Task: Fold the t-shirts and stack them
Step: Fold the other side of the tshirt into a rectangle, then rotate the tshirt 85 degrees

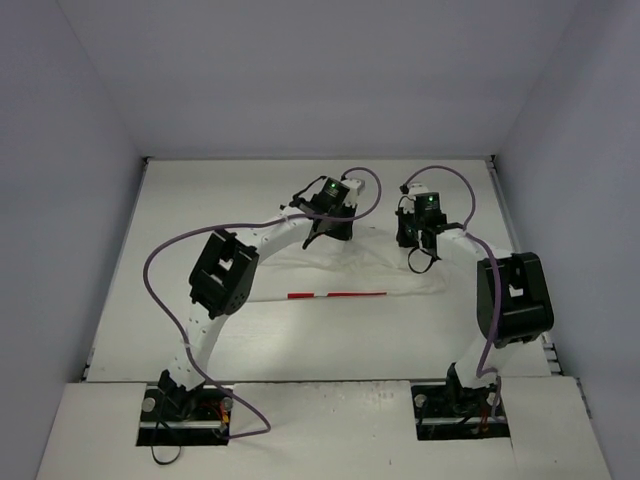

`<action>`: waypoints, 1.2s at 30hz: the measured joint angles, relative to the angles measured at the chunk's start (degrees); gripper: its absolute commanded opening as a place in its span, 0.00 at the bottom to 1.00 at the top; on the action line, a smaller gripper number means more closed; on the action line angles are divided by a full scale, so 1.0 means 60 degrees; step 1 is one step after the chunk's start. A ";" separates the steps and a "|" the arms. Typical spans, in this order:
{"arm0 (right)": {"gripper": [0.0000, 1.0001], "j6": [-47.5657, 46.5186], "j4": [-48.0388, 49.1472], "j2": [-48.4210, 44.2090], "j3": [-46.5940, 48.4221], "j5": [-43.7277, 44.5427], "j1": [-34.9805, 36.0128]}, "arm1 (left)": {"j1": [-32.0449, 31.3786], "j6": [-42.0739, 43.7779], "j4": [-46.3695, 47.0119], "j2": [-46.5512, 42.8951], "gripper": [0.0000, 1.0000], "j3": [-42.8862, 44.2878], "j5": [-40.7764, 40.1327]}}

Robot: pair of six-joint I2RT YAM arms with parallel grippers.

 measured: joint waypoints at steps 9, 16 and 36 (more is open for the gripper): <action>0.24 0.0007 0.0147 0.1077 0.0228 0.0395 -0.0016 | -0.0011 -0.0122 0.0161 0.0554 0.23 -0.0032 -0.0230; 0.58 0.0058 -0.0246 0.0721 0.0418 0.0944 -0.0129 | 0.0015 0.0060 -0.0455 -0.0361 0.46 -0.0925 -0.0705; 0.64 0.5270 -0.1650 -0.1807 -0.0945 0.2904 0.1837 | 0.2926 0.0938 -0.1863 -0.2762 0.42 -0.4172 -0.2648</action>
